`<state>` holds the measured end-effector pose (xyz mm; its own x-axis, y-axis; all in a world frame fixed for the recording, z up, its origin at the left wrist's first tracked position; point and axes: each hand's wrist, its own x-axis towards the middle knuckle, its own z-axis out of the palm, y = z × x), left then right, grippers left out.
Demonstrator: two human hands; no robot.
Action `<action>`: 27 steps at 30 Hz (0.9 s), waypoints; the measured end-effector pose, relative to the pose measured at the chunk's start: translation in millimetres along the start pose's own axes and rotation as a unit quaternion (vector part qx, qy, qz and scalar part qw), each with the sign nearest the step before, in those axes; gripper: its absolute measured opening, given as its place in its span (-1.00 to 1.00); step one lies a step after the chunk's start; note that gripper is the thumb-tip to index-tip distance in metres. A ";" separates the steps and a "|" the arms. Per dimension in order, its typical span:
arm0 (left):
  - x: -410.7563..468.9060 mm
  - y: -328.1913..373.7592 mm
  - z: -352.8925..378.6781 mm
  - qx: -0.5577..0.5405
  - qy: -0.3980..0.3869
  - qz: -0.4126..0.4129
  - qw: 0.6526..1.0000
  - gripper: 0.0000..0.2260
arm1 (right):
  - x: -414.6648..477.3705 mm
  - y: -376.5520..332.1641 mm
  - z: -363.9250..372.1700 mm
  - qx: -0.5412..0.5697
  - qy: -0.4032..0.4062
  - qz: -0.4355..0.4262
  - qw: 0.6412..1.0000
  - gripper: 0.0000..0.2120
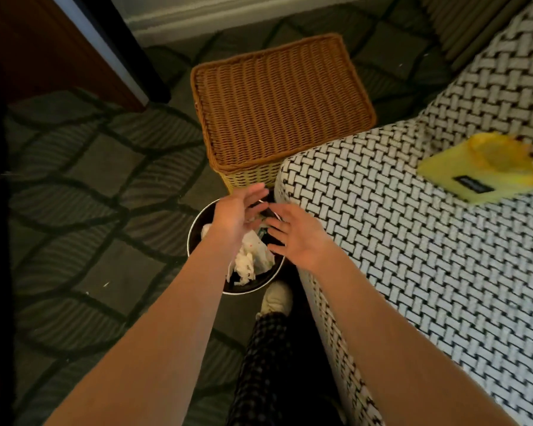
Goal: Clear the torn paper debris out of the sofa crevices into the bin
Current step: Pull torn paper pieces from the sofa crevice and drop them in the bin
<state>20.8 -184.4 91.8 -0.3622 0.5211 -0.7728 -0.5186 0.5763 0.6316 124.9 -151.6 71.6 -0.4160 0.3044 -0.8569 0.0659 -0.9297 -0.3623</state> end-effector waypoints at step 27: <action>-155.6 -44.4 358.2 0.158 -0.253 0.096 0.950 -0.63 | -220.6 -40.4 -302.7 0.398 0.129 -0.280 0.864 -0.72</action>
<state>377.5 -65.6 206.1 0.0333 0.8259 -0.5629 -0.1928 0.5579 0.8072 488.5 -118.5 164.3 0.0412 0.6936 -0.7192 -0.7671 -0.4393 -0.4675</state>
